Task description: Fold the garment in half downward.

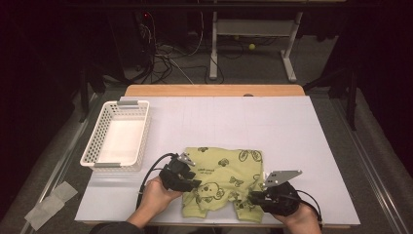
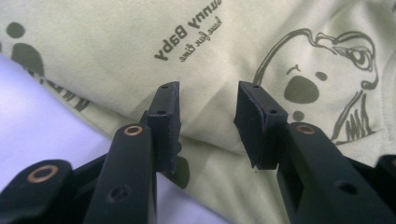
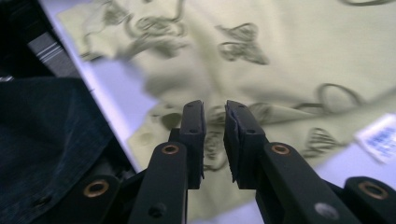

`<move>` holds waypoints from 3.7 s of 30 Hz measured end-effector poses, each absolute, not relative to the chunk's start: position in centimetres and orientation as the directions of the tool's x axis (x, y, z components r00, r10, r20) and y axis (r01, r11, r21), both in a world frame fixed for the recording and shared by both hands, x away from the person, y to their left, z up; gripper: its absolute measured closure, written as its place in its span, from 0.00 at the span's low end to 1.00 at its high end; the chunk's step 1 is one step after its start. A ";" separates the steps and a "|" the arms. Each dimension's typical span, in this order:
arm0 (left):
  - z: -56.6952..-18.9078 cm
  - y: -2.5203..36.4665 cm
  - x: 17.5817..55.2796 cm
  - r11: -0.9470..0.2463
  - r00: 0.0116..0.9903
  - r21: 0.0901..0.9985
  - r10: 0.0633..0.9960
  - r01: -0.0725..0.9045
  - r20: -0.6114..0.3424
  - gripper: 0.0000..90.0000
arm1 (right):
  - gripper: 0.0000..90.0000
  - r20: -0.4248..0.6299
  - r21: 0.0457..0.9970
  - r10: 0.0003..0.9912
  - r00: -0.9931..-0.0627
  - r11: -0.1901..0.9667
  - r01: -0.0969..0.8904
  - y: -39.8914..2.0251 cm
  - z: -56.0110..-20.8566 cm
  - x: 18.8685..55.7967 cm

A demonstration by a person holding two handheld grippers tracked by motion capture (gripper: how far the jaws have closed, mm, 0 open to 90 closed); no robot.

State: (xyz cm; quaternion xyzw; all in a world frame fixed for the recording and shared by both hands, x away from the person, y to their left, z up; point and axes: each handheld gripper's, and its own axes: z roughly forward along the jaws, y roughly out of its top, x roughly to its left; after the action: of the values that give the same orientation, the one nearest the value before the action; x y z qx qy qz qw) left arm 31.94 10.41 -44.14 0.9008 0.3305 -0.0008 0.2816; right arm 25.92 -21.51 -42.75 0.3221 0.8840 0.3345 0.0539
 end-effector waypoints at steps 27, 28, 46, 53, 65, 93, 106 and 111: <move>-43.6 10.6 34.9 -0.553 0.706 0.528 0.695 0.645 -0.135 0.51 | 0.76 0.041 0.602 0.755 -0.655 0.504 0.619 -22.7 -43.8 31.3; -43.5 10.5 35.3 -0.547 0.700 0.531 0.702 0.647 -0.130 0.51 | 0.75 0.039 0.607 0.763 -0.645 0.494 0.622 -22.7 -43.6 31.6; -44.9 10.1 41.0 -0.476 0.580 0.480 0.810 0.736 -0.086 0.39 | 0.54 0.089 0.590 0.860 -0.502 0.361 0.722 -23.1 -44.4 37.8; -45.2 10.2 41.1 -0.478 0.585 0.475 0.805 0.739 -0.100 0.40 | 0.60 0.107 0.567 0.851 -0.515 0.373 0.734 -22.8 -45.0 38.3; -44.9 10.3 41.1 -0.496 0.630 0.480 0.759 0.723 -0.165 0.87 | 0.94 0.056 0.566 0.815 -0.576 0.450 0.691 -22.3 -44.6 38.4; -41.1 12.5 46.3 -0.406 0.524 0.496 0.843 0.768 -0.122 0.88 | 0.94 0.017 0.615 0.856 -0.516 0.398 0.681 -19.8 -42.3 43.8; -43.1 12.3 48.5 -0.373 0.485 0.464 0.862 0.804 -0.147 0.86 | 0.91 0.012 0.587 0.877 -0.481 0.383 0.713 -19.1 -43.6 46.4; -43.1 12.2 48.4 -0.368 0.486 0.463 0.858 0.806 -0.165 0.74 | 0.83 0.018 0.581 0.878 -0.478 0.380 0.720 -19.2 -43.8 46.4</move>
State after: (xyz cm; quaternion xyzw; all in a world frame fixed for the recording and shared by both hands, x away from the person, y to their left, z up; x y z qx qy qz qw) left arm 48.38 12.20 -43.07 0.8255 0.5041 0.0519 0.2485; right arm 46.40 -19.23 -43.80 0.4891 0.8172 0.2666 0.1483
